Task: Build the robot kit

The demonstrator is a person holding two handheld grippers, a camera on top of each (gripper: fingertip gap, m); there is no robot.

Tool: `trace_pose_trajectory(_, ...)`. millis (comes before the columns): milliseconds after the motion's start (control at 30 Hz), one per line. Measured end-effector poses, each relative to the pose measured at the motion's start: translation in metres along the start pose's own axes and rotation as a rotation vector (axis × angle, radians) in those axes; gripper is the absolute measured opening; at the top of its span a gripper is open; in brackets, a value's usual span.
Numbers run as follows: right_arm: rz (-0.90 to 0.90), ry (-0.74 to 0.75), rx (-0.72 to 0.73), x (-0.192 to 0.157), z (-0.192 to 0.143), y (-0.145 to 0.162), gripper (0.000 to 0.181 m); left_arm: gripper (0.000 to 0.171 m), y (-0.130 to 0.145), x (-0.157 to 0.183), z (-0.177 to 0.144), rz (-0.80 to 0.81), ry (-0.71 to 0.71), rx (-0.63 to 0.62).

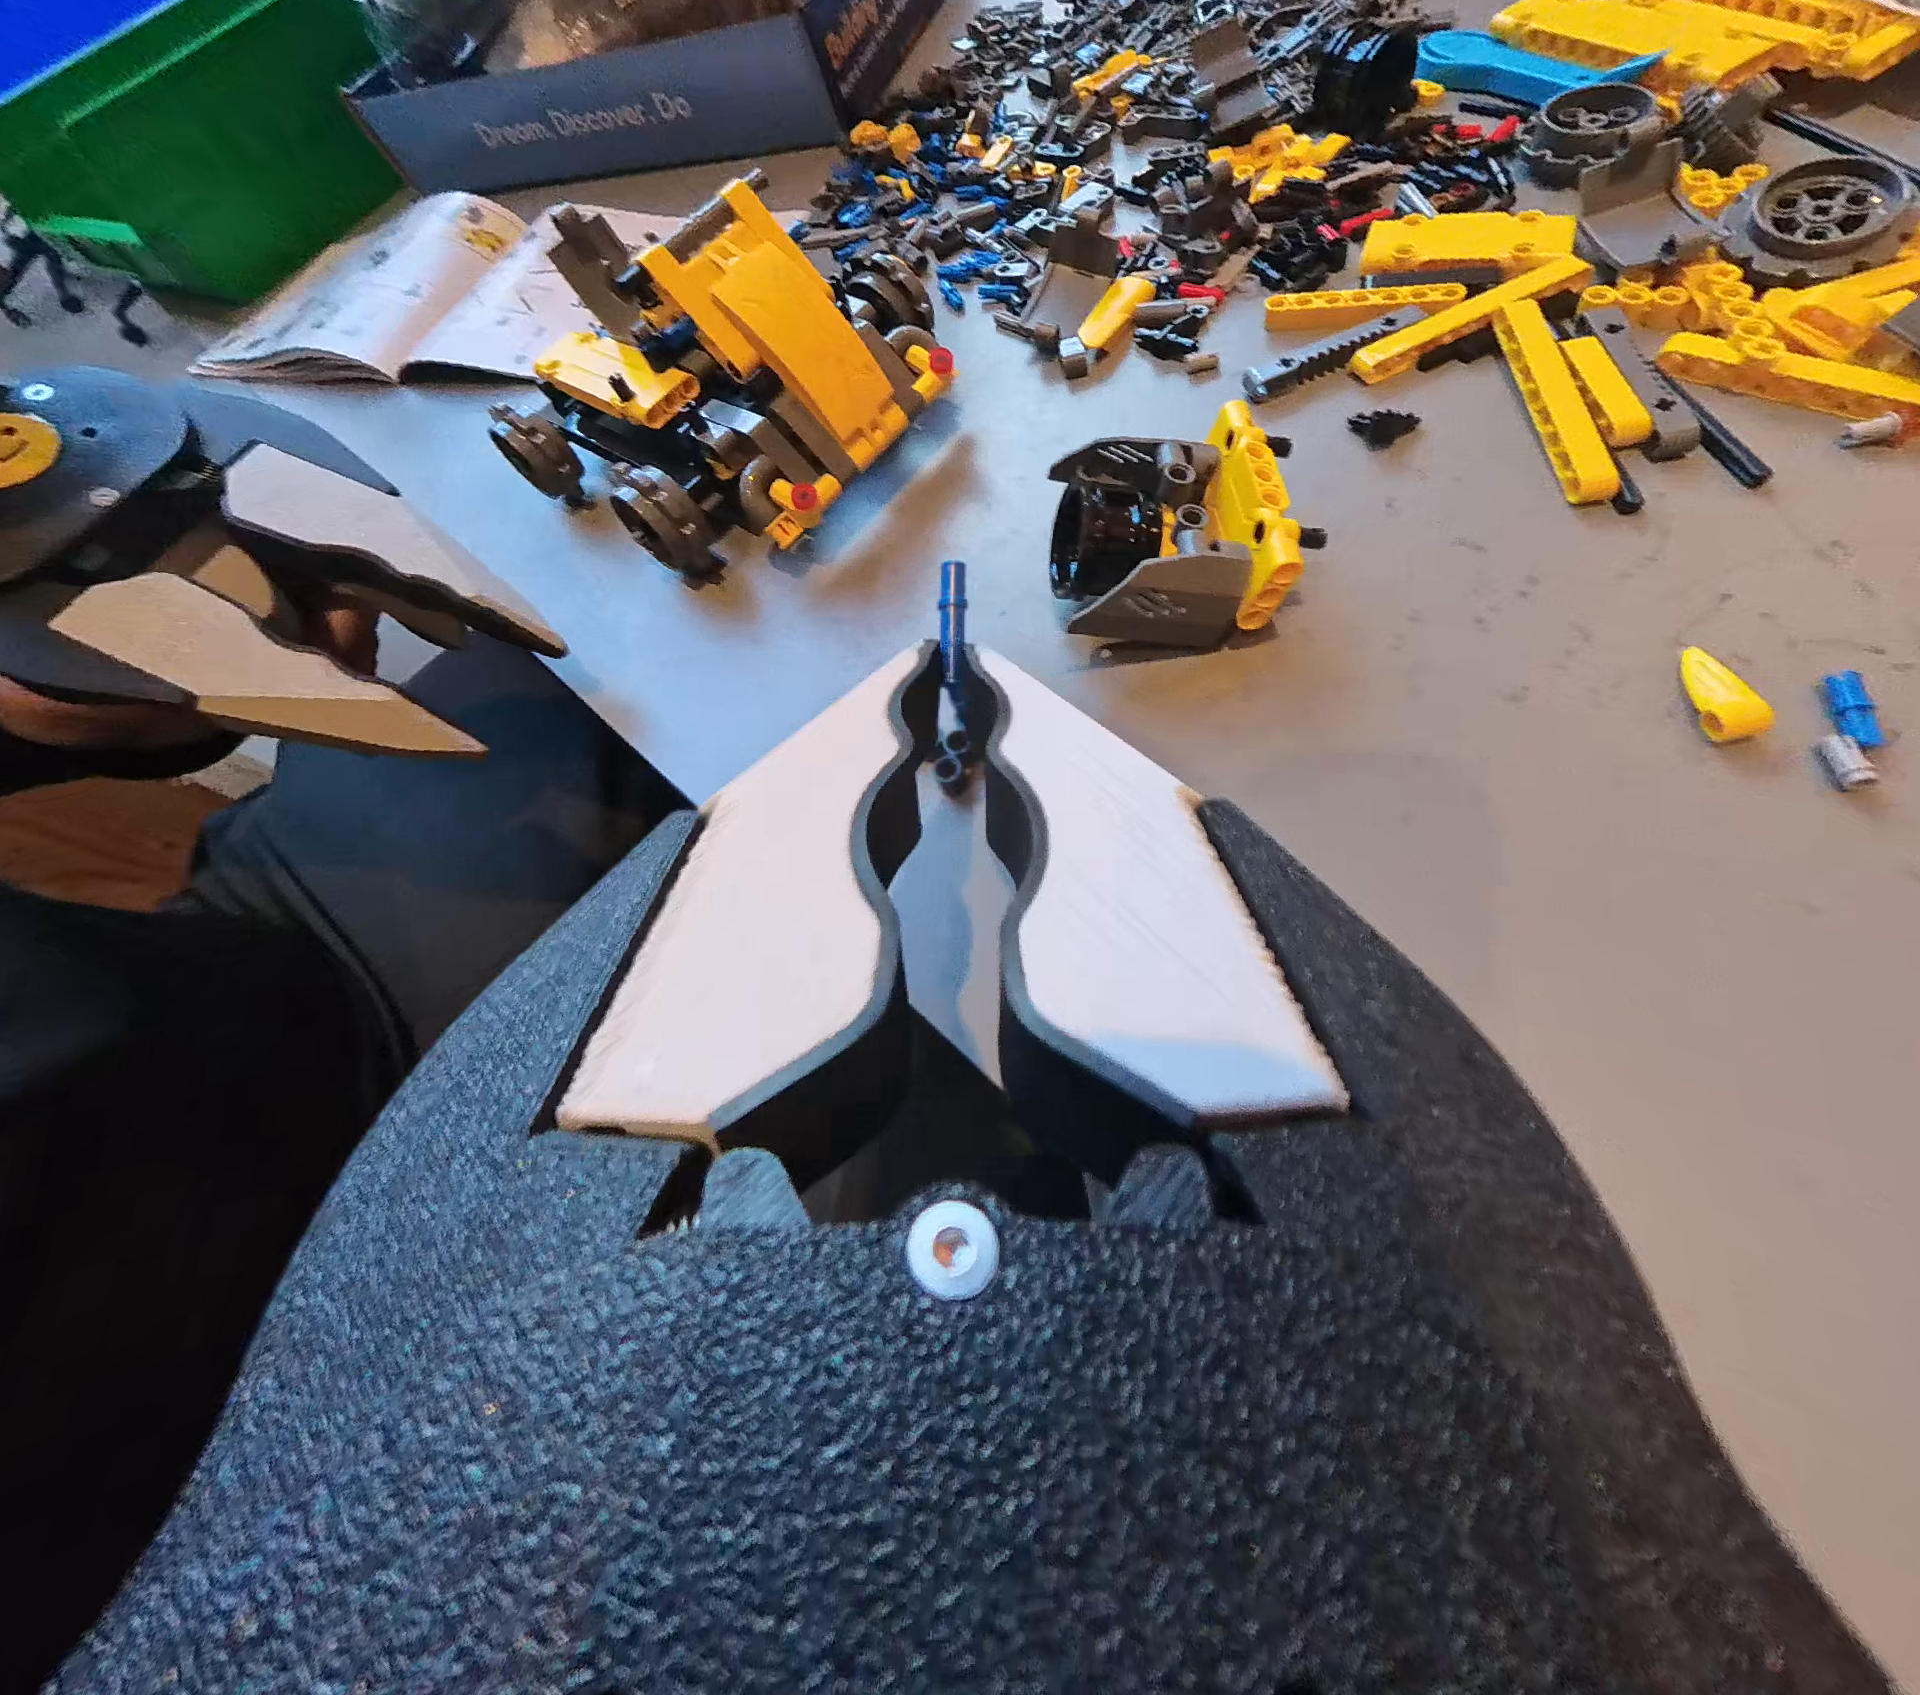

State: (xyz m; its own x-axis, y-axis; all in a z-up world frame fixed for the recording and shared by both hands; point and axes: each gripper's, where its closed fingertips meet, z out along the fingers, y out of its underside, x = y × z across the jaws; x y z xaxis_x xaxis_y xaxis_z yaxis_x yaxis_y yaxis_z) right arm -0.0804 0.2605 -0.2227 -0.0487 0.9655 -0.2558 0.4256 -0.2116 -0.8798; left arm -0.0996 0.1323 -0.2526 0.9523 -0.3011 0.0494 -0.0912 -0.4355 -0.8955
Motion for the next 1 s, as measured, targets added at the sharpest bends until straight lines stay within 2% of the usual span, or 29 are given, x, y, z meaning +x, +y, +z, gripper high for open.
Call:
trace_pose_trajectory(300, 0.013, -0.042, 0.012, -0.012, -0.001, 0.0, 0.004, 0.03, -0.001, -0.002, 0.0, 0.01, -0.012, 0.006)
trace_pose_trajectory(533, 0.02, -0.104, 0.015, -0.034, 0.002, 0.0, 0.004, 0.037, -0.008, -0.007, -0.005, 0.036, -0.046, 0.042)
trace_pose_trajectory(833, 0.112, -0.307, 0.004, -0.088, 0.008, -0.006, 0.004, 0.045, -0.021, -0.016, -0.017, 0.22, -0.136, 0.075)
trace_pose_trajectory(1000, 0.195, -0.428, -0.008, -0.115, 0.013, -0.004, 0.004, 0.05, -0.026, -0.021, -0.025, 0.372, -0.203, 0.081)
